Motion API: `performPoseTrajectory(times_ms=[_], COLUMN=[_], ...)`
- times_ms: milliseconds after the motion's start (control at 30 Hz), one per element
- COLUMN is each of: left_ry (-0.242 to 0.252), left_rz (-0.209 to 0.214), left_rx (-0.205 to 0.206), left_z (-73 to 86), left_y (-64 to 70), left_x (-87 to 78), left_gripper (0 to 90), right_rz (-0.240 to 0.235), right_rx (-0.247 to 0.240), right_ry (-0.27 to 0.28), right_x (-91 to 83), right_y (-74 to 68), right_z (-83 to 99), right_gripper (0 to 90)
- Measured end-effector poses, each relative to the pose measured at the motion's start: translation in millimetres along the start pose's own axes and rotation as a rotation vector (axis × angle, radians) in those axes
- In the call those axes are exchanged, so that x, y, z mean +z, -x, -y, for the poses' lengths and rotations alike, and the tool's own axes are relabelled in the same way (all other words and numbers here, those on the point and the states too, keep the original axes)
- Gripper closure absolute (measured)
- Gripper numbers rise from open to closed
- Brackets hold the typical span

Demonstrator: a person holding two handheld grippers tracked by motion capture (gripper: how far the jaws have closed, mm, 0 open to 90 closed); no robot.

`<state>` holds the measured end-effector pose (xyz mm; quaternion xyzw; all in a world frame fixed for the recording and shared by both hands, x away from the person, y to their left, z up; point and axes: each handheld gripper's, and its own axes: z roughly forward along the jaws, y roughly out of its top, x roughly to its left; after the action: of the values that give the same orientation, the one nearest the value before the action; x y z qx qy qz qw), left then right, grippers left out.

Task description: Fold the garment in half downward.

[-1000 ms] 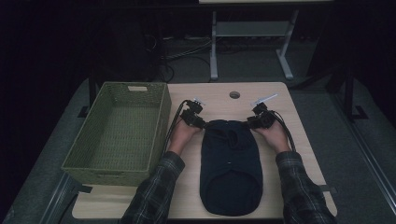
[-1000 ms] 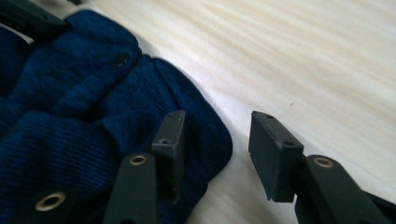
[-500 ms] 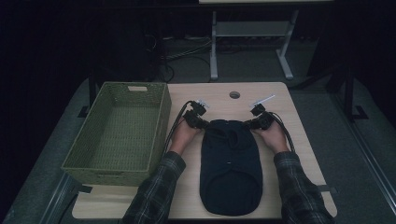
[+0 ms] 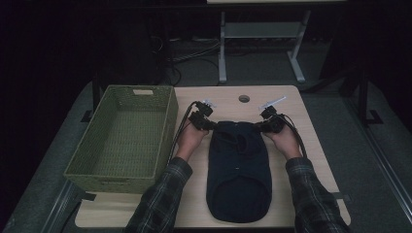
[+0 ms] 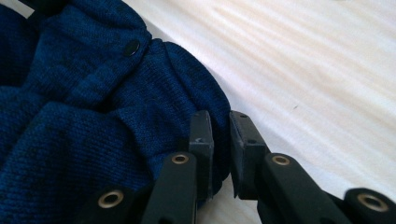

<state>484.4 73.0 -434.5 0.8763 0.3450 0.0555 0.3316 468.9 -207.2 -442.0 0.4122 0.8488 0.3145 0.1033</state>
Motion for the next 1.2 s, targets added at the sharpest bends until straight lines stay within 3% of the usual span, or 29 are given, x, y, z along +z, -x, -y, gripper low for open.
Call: performPoseTrajectory(times_ms=[167,333,600,833,1067,1200], left_ry=[0.039,0.095,0.138,0.193,0.196,0.199], left_rz=[-0.018,-0.040,-0.074,-0.120,-0.117,-0.118], left_rx=[0.002,0.002,0.020,0.050,0.059,0.081], left_z=[-5.9,-11.7,-14.6,-21.9,-13.4,-8.8], left_y=[4.3,6.2,7.9,15.3,24.0,31.0], left_x=[-14.4,-33.9,-47.7,-63.5,-66.8,-73.1], left_gripper=[83.7,83.7,83.7,83.6,83.7,83.6], right_rz=[0.006,0.022,0.032,0.054,0.054,0.055], right_rx=[-0.011,-0.029,-0.058,-0.086,-0.110,-0.132], right_ry=[0.017,0.073,0.099,0.162,0.169,0.199], right_x=[-10.6,-27.6,-39.9,-57.7,-62.3,-72.2], right_y=[-1.2,-5.5,-11.0,-16.4,-26.8,-37.4], right_z=[-5.9,-18.7,-29.8,-40.1,-29.2,-20.1], right_gripper=[80.3,80.3,80.2,80.2,80.2,80.1])
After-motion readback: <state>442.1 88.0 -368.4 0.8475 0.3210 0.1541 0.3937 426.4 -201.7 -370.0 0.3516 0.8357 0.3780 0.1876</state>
